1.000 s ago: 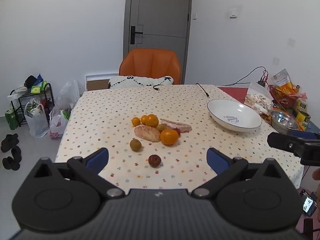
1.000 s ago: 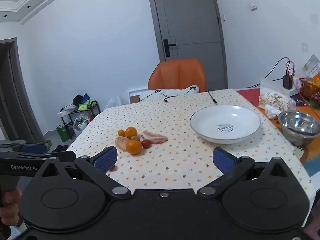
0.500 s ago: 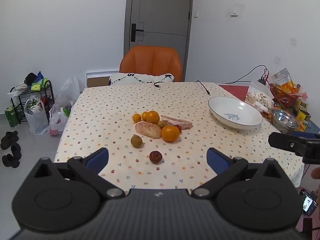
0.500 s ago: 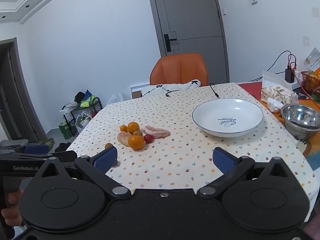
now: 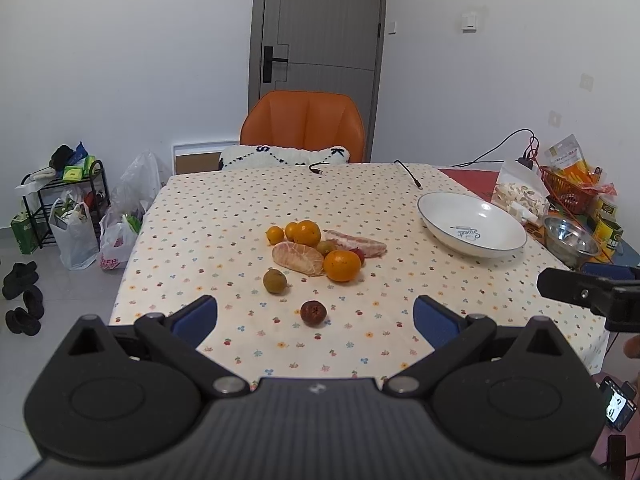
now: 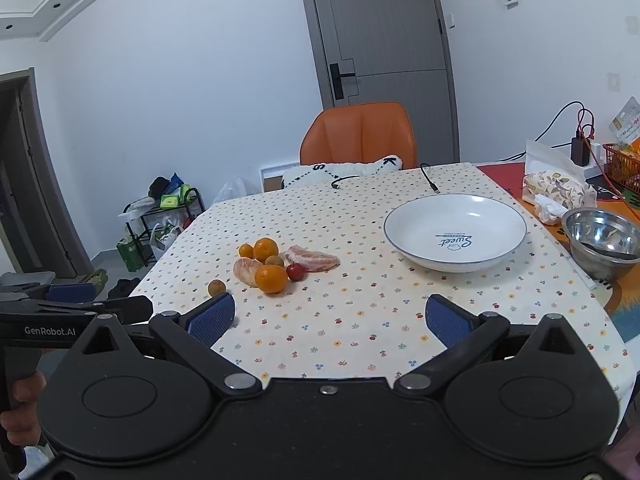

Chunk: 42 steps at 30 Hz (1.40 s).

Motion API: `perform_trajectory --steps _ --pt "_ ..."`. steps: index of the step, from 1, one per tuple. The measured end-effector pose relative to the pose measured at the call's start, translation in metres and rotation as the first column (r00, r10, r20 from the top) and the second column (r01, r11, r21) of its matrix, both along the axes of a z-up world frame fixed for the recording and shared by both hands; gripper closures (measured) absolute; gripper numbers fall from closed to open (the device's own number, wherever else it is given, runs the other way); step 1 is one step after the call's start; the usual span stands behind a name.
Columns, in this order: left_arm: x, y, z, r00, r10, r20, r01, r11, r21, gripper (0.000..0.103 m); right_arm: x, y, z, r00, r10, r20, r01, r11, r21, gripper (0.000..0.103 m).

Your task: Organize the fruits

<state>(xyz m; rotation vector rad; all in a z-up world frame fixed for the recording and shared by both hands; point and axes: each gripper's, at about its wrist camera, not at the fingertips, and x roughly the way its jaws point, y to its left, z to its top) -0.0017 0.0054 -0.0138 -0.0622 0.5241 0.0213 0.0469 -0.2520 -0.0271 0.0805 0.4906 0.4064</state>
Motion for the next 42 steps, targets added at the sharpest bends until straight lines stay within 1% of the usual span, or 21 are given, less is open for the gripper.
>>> perform_trajectory --steps 42 --pt "-0.0023 0.0029 0.0038 1.000 -0.004 0.000 0.004 1.000 -0.001 0.000 -0.0027 0.0042 0.0004 1.000 0.010 -0.001 -0.010 1.000 -0.013 0.000"
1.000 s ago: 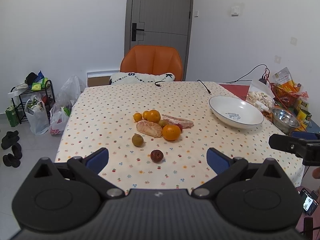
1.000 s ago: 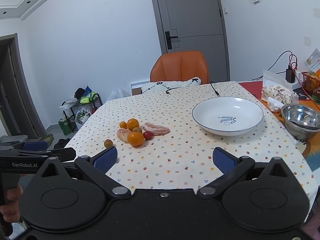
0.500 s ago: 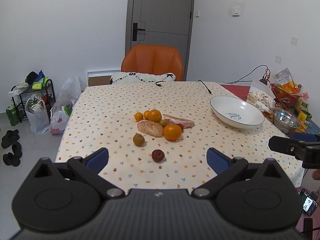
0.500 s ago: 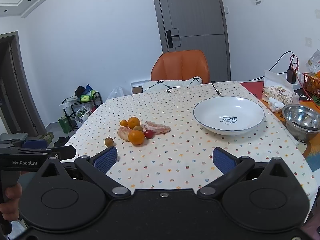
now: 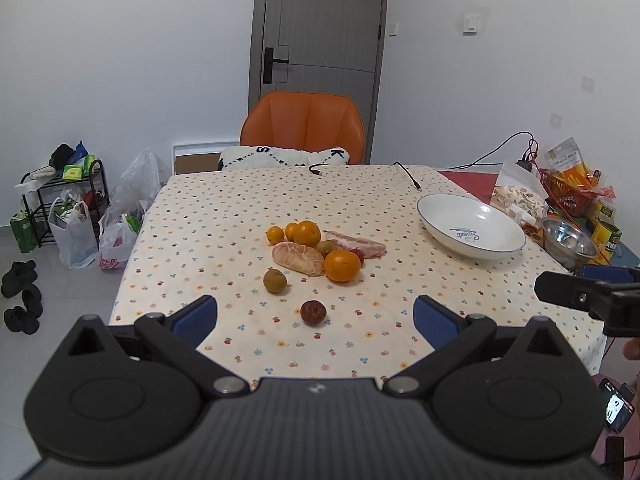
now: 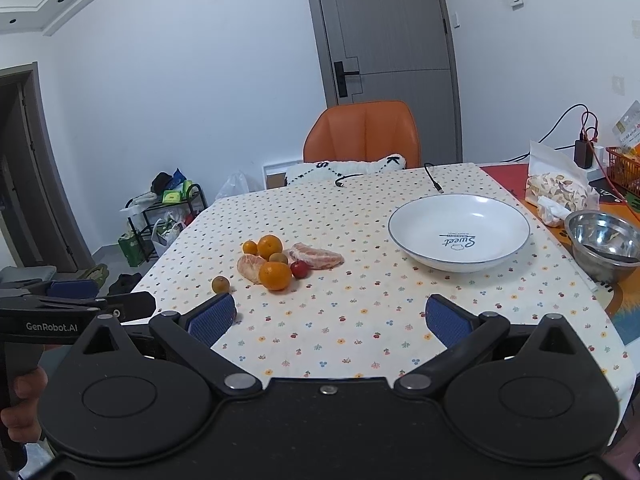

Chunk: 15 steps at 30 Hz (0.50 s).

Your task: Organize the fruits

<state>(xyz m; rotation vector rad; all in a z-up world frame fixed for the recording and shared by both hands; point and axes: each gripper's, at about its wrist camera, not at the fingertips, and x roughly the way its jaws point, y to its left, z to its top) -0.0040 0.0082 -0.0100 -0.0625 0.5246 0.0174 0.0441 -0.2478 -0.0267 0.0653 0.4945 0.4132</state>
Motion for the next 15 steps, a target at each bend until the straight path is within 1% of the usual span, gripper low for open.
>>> perform_trajectory --steps 15 --pt "0.0005 0.0007 0.0013 1.000 0.002 -0.003 -0.002 1.000 -0.004 0.000 0.0020 0.0023 -0.0016 1.000 0.006 -0.015 -0.007 1.000 -0.006 0.000"
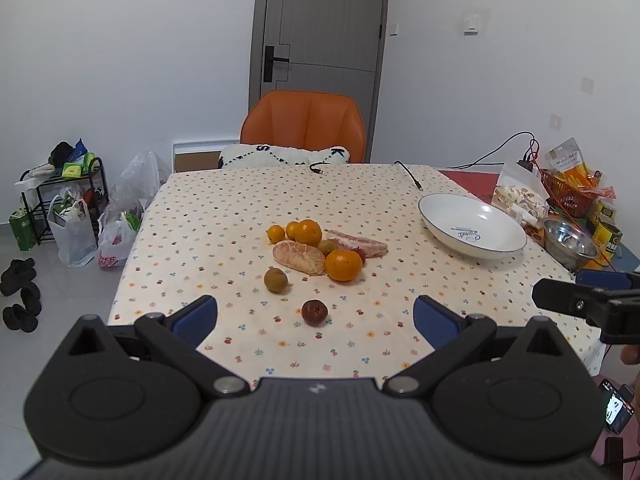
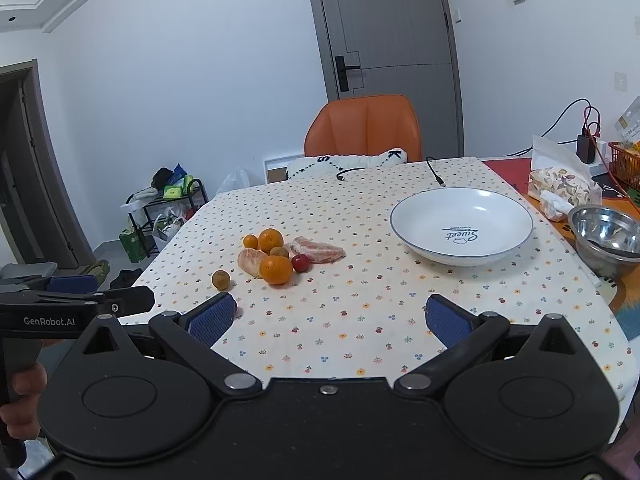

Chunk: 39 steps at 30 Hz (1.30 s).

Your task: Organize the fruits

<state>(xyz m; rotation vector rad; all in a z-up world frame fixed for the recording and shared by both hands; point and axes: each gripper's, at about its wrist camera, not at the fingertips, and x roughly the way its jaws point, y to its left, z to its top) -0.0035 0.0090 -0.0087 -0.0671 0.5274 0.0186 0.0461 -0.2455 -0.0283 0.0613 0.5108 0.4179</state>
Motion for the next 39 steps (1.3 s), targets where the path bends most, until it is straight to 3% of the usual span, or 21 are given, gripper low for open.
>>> perform_trajectory --steps 15,26,39 --pt "0.024 0.000 -0.007 1.000 -0.012 0.001 0.012 1.000 -0.006 0.000 0.016 0.002 -0.009 1.000 0.001 -0.029 -0.001 1.000 0.004 0.000" --pt "0.043 0.017 -0.019 1.000 0.013 -0.005 -0.013 0.998 -0.065 0.000 0.036 0.006 -0.017 0.999 0.031 -0.006 -0.031 0.999 0.034 0.000" --pt "0.067 0.036 -0.032 1.000 0.026 -0.010 -0.027 0.993 -0.119 0.002 0.069 0.014 -0.034 0.993 0.089 -0.081 -0.080 0.991 0.112 0.000"
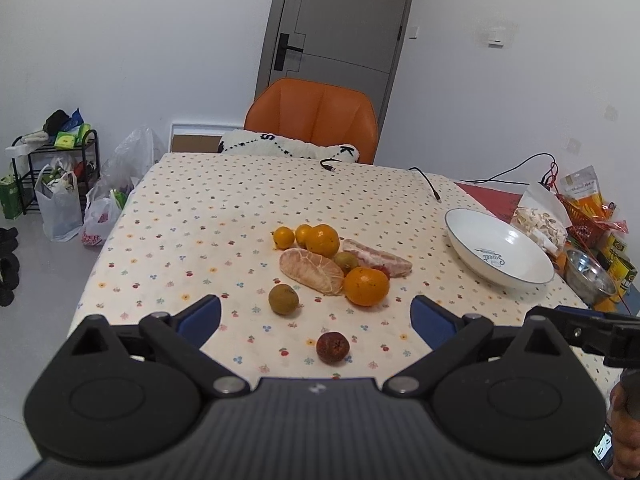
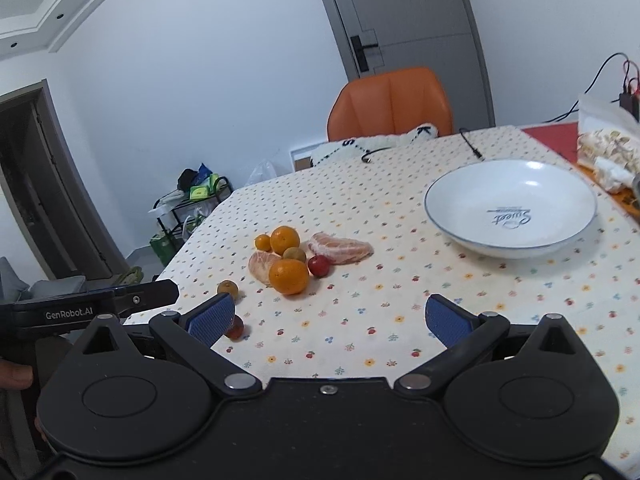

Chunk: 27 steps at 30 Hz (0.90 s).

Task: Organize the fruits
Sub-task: 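Grasp the dark red plum with the left tool while the right tool grasps the orange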

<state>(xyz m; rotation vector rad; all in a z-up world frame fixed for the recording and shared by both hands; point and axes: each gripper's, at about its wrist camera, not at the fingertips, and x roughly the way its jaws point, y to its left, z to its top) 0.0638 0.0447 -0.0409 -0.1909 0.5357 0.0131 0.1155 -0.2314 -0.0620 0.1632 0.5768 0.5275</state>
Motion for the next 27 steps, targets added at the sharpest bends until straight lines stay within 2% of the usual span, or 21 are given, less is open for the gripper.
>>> perform_trajectory --steps 2,12,16,22,27 --pt "0.004 0.003 -0.003 1.000 0.004 -0.001 -0.004 1.000 -0.010 0.004 0.005 0.004 -0.004 1.000 0.015 -0.017 -0.015 1.000 -0.001 0.000" --pt "0.027 0.007 -0.020 0.998 -0.022 -0.058 0.020 0.999 -0.042 0.028 0.029 0.018 -0.020 0.996 0.052 -0.078 -0.054 0.998 -0.013 0.001" --pt "0.035 0.006 -0.030 0.995 -0.036 -0.091 0.031 0.998 -0.058 0.036 0.036 0.022 -0.025 0.995 0.045 -0.085 -0.048 0.998 -0.041 0.006" --pt "0.044 0.001 -0.039 0.990 -0.072 -0.122 0.062 0.994 -0.085 0.046 0.045 0.026 -0.030 0.994 0.054 -0.098 -0.060 0.997 -0.053 0.009" --pt "0.051 -0.004 -0.047 0.981 -0.106 -0.160 0.095 0.992 -0.079 0.057 0.052 0.028 -0.033 0.992 0.060 -0.115 -0.067 0.996 -0.054 0.013"
